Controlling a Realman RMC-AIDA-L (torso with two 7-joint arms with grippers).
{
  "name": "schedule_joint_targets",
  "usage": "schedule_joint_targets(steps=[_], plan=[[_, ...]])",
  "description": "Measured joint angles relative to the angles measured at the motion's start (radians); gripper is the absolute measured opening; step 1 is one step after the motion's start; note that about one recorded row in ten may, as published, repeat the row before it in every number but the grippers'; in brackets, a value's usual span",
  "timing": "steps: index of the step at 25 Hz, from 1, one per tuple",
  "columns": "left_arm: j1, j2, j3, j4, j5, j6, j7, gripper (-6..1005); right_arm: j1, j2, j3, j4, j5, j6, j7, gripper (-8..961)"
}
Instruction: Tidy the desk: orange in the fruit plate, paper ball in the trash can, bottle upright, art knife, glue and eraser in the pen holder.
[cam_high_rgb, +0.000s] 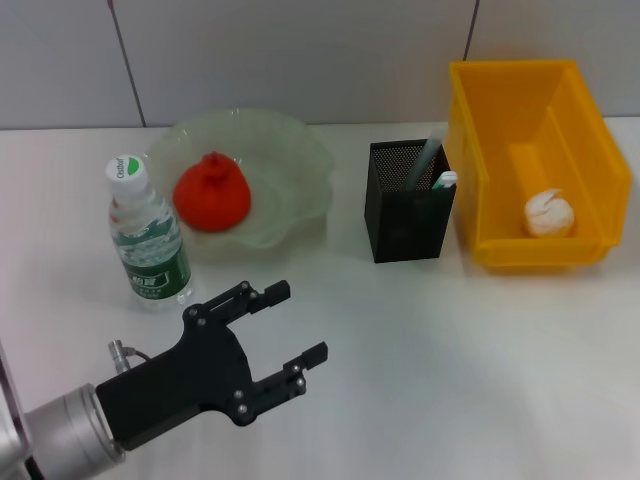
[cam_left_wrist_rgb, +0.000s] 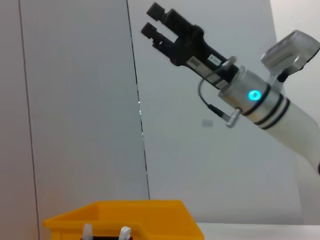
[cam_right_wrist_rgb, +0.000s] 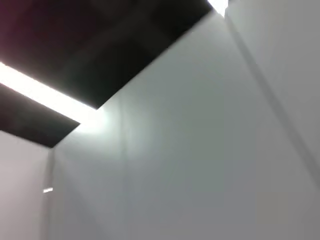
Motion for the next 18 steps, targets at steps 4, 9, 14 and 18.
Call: schedule_joint_targets(steps=[4, 9, 14, 18], plan=[[-0.025, 0.004, 0.009, -0.007, 0.005, -0.028, -0.062, 694, -0.01, -0.003, 0.004, -0.015, -0.168, -0.015, 0.216, 694], [-0.055, 0.028, 0.013, -0.001, 0.037, -0.033, -0.207, 695, -0.059, -0.021, 0.014, -0.053, -0.509, -0.061, 0.376, 733], [-0.086, 0.07, 0.004, 0.007, 0.116, -0.016, -0.348, 695, -0.091, -0.061, 0.05, 0.002, -0.792, -0.086, 0.367, 809], [-0.09, 0.121, 0.004, 0.017, 0.136, 0.025, -0.411, 695, -0.118, -0.084, 0.163, 0.013, -1.008, -0.091, 0.34, 809]])
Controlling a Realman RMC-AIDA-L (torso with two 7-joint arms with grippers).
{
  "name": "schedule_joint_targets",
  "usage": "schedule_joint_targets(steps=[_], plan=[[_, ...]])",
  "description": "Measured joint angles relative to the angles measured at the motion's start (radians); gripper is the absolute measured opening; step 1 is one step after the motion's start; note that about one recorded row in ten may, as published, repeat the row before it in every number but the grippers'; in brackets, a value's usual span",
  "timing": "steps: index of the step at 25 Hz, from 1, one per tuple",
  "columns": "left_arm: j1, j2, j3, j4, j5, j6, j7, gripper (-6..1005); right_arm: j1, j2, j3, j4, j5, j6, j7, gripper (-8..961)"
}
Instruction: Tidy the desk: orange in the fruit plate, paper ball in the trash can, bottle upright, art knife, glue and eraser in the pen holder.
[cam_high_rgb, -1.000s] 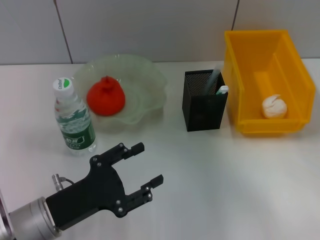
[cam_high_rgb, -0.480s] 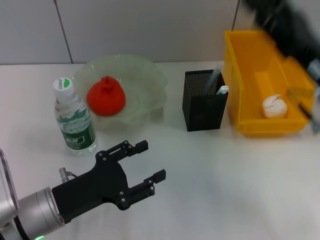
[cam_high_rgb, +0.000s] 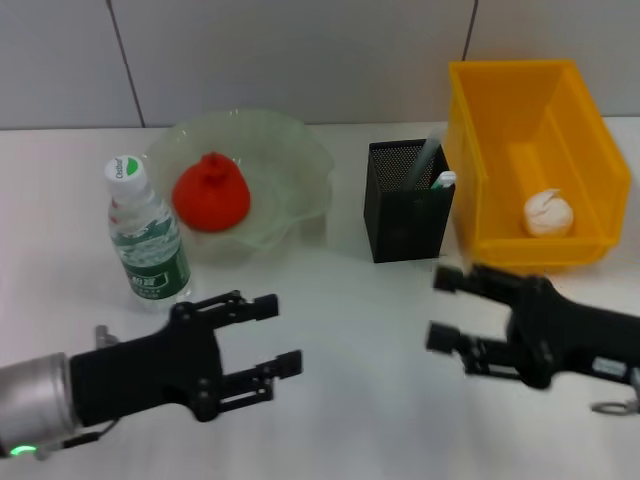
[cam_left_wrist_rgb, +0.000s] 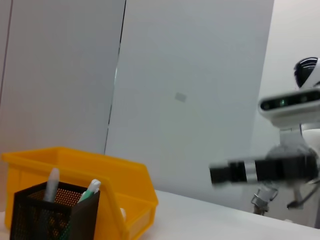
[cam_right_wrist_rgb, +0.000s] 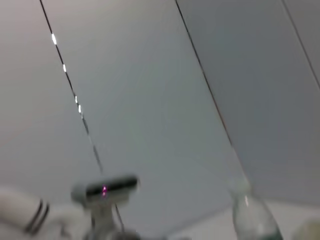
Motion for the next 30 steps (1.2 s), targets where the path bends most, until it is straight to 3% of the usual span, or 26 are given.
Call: schedule_joint_targets(steps=[2, 7, 12, 30], plan=[[0.002, 0.024, -0.001, 0.013, 0.012, 0.014, -0.028, 695, 0.004, -0.015, 0.094, -0.008, -0.176, -0.002, 0.008, 809], [-0.003, 0.039, -0.044, 0.059, 0.122, 0.014, -0.101, 695, 0.009, -0.02, 0.138, -0.036, -0.276, 0.008, -0.006, 809], [-0.007, 0.032, -0.102, 0.06, 0.183, 0.021, -0.105, 695, 0.008, -0.022, 0.144, -0.044, -0.297, 0.026, -0.041, 809], [-0.007, 0.032, -0.104, 0.066, 0.24, 0.026, -0.132, 695, 0.016, -0.016, 0.147, -0.053, -0.313, 0.071, -0.093, 808]])
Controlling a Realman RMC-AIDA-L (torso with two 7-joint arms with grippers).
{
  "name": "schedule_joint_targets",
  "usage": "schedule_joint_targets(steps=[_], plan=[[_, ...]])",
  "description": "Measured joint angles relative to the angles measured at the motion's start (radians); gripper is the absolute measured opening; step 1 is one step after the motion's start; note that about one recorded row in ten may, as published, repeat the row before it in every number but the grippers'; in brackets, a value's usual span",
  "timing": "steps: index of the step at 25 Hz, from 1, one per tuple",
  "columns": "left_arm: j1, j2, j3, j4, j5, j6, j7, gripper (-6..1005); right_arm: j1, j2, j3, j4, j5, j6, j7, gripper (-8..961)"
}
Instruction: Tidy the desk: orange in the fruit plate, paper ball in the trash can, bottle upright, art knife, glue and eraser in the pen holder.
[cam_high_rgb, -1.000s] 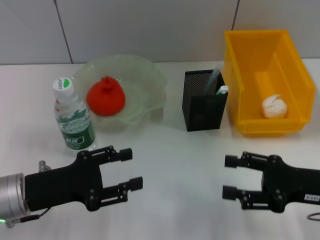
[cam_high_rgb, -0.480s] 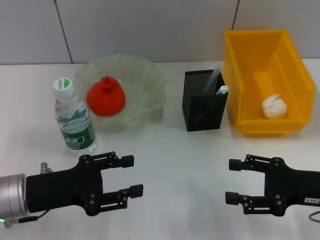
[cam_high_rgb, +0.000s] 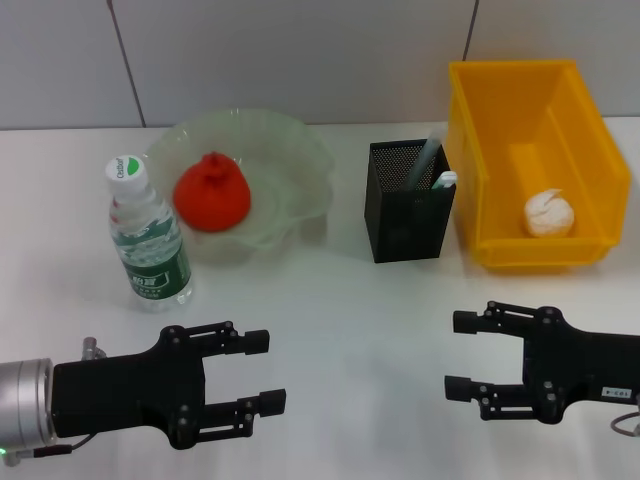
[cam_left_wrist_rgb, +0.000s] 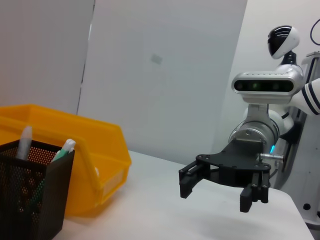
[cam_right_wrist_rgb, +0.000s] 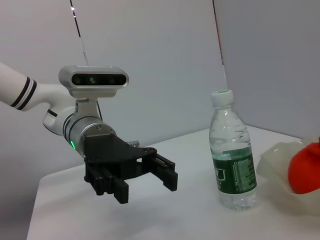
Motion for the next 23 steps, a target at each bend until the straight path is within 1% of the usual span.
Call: schedule_joint_targets(steps=[5, 23], plan=[[0.011, 0.002, -0.004, 0.007, 0.0, 0.005, 0.0, 695, 0.007, 0.001, -0.001, -0.001, -0.001, 0.001, 0.004, 809], [0.01, -0.002, -0.009, 0.006, 0.0, 0.006, 0.0, 695, 0.008, -0.001, 0.0, 0.0, -0.005, 0.015, 0.004, 809]])
